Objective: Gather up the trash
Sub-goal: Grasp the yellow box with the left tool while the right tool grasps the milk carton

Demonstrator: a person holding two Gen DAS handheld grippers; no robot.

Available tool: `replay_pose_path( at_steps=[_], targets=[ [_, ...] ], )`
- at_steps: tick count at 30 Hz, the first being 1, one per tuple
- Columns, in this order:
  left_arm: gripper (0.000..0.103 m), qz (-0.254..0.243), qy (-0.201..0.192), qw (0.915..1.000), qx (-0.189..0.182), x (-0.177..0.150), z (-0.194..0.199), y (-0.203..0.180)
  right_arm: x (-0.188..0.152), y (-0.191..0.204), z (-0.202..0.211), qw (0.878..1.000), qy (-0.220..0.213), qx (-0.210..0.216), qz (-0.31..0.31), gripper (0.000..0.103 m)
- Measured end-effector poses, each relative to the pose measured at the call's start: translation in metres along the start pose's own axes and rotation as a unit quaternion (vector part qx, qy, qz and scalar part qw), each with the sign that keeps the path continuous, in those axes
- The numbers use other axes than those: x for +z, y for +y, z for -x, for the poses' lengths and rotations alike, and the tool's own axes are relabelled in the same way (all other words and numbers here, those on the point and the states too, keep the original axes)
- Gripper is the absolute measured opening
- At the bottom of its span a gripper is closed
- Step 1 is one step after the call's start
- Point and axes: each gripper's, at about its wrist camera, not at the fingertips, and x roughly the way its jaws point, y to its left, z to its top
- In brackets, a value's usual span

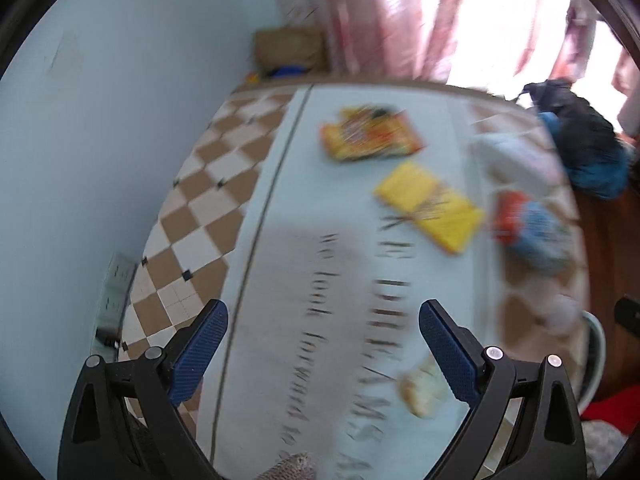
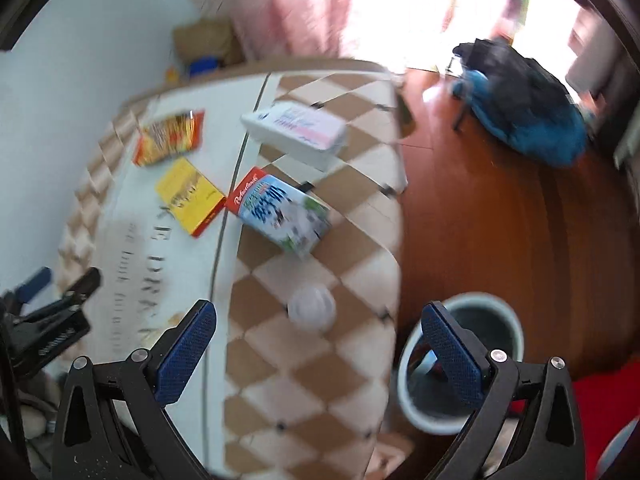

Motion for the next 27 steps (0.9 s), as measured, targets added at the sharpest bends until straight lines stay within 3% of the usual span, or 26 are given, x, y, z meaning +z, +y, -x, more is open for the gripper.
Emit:
replay_pose_path(
  at_steps=[4,10,11,12,13,14,18,20,24,27],
  targets=[
    [0.098,0.023,0.032,0.9992,0.008,0.009,-0.043,0.017,0.037,0.022,-0.051,0.997,0.034,-0.035,0.056,0.103],
    [0.098,0.013,0.072,0.9972,-0.017,0.022,-0.072,0.015,0.080,0.032,-0.106,0.991,0.092,-0.035,0.090,0.103],
    [0.098,0.011,0.074,0.9970,-0.020,0.027,-0.073,0.014,0.084,0.031,-0.111,0.991,0.098,-0.032,0.082,0.103],
    [0.098,0.014,0.078,0.9966,-0.025,0.033,-0.073,0.012,0.086,0.027,-0.113,0.993,0.100,-0.019,0.065,0.096],
    [0.098,0.019,0.082,0.9958,-0.037,0.038,-0.073,0.010,0.086,0.023,-0.113,0.994,0.100,-0.003,0.048,0.078],
    [0.098,0.024,0.088,0.9945,-0.052,0.045,-0.073,0.006,0.084,0.017,-0.112,0.995,0.101,0.004,0.024,0.068],
    [0.097,0.056,0.123,0.9845,-0.111,0.069,-0.082,-0.015,0.068,-0.017,-0.101,0.993,0.092,-0.015,-0.075,0.068],
    [0.097,0.069,0.151,0.9774,-0.131,0.077,-0.093,-0.030,0.060,-0.035,-0.098,0.988,0.086,-0.006,-0.125,0.068],
    [0.097,0.091,0.199,0.9652,-0.143,0.092,-0.113,-0.056,0.055,-0.058,-0.098,0.980,0.090,0.024,-0.174,0.068],
    [0.097,0.102,0.198,0.9659,-0.132,0.102,-0.118,-0.064,0.058,-0.059,-0.098,0.980,0.091,0.026,-0.172,0.068]
  ],
)
